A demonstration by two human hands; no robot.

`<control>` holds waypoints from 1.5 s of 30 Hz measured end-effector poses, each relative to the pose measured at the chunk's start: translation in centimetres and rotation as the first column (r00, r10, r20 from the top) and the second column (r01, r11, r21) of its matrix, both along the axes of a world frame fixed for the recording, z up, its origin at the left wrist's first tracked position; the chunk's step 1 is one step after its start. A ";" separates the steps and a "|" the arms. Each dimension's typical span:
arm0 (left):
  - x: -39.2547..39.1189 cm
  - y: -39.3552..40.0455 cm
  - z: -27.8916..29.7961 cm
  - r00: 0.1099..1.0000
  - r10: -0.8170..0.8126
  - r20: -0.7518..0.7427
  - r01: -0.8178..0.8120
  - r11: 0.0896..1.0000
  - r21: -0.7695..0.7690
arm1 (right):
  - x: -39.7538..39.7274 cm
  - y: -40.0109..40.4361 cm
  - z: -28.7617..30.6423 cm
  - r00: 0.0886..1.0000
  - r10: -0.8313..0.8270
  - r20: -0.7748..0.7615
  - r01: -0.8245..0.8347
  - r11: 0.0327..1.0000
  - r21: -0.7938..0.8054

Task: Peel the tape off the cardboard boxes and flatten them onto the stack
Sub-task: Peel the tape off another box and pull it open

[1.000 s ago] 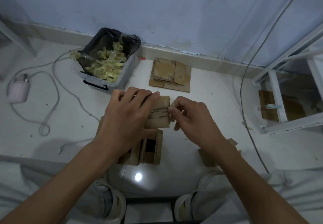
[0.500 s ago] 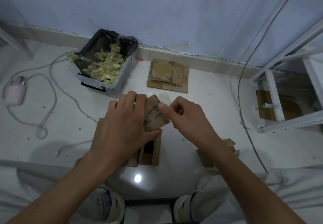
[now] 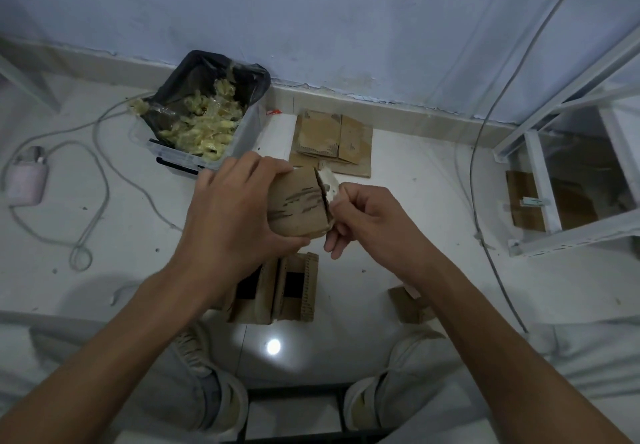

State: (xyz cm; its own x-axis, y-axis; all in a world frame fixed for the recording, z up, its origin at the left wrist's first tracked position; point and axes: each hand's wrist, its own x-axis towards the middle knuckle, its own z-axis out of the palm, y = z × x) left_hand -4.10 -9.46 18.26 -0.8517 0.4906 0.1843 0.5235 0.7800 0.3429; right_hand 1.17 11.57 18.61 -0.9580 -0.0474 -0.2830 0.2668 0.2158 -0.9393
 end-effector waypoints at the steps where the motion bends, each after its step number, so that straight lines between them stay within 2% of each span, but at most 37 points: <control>1: -0.1 -0.2 0.3 1.000 -0.022 -0.020 0.022 1.000 -0.021 | 0.1 0.0 0.1 1.000 0.026 0.008 -0.026 1.000 0.008; 4: -0.1 -0.5 0.5 0.993 -0.070 -0.095 0.062 0.995 -0.081 | 0.4 0.0 0.2 0.997 0.065 -0.029 -0.058 0.981 0.187; 7: 0.1 -0.3 0.2 0.974 -0.069 -0.218 0.041 0.991 -0.128 | 0.6 -0.4 -0.1 0.999 -0.019 -0.042 0.032 0.938 0.345; 12: 1.5 0.5 -0.8 0.906 -0.107 -0.409 0.003 0.969 -0.247 | 0.5 -1.5 -1.2 0.974 -0.166 0.155 0.104 0.932 0.347; 17: 1.6 0.7 -1.3 0.891 -0.108 -0.441 -0.029 0.956 -0.293 | 0.4 -1.3 -1.1 0.962 -0.087 0.258 0.011 0.959 0.282; 22: 1.8 1.0 -1.7 0.859 -0.106 -0.501 -0.032 0.965 -0.259 | 0.5 -1.3 -1.4 0.952 -0.103 0.288 0.045 0.979 0.201; 26: 2.1 1.2 -2.2 0.859 -0.162 -0.485 0.020 0.958 -0.285 | 0.4 -0.8 -1.3 0.942 -0.049 0.332 -0.056 0.953 0.297; 29: 1.9 1.2 -2.3 0.876 -0.159 -0.456 0.030 0.960 -0.277 | 0.4 -0.9 -1.9 0.969 -0.012 0.246 -0.096 0.902 0.420; 32: 0.7 0.7 -1.6 0.935 -0.147 -0.323 0.082 0.975 -0.205 | 0.8 -0.6 -1.2 0.983 0.131 0.127 -0.176 0.864 0.472; 33: 0.1 0.4 -1.2 0.964 -0.142 -0.227 0.107 0.981 -0.161 | 0.8 -0.2 -0.8 0.980 0.174 0.102 -0.201 0.881 0.428; 35: -0.9 -0.4 0.0 0.987 -0.158 0.018 0.158 0.986 -0.052 | 0.9 0.8 0.0 0.971 0.219 0.099 -0.236 0.944 0.229; 38: -2.0 -1.2 1.8 0.931 -0.218 0.294 0.189 0.974 0.124 | 0.9 1.7 1.2 0.959 0.266 0.096 -0.264 0.964 -0.036; 41: -2.5 -1.8 2.9 0.817 -0.266 0.512 0.129 0.949 0.288 | 1.0 1.9 1.5 0.947 0.306 0.101 -0.278 0.933 -0.227; 45: -2.7 -2.0 2.3 0.752 -0.281 0.596 0.123 0.948 0.292 | 1.1 1.8 1.0 0.936 0.316 0.157 -0.271 0.928 -0.255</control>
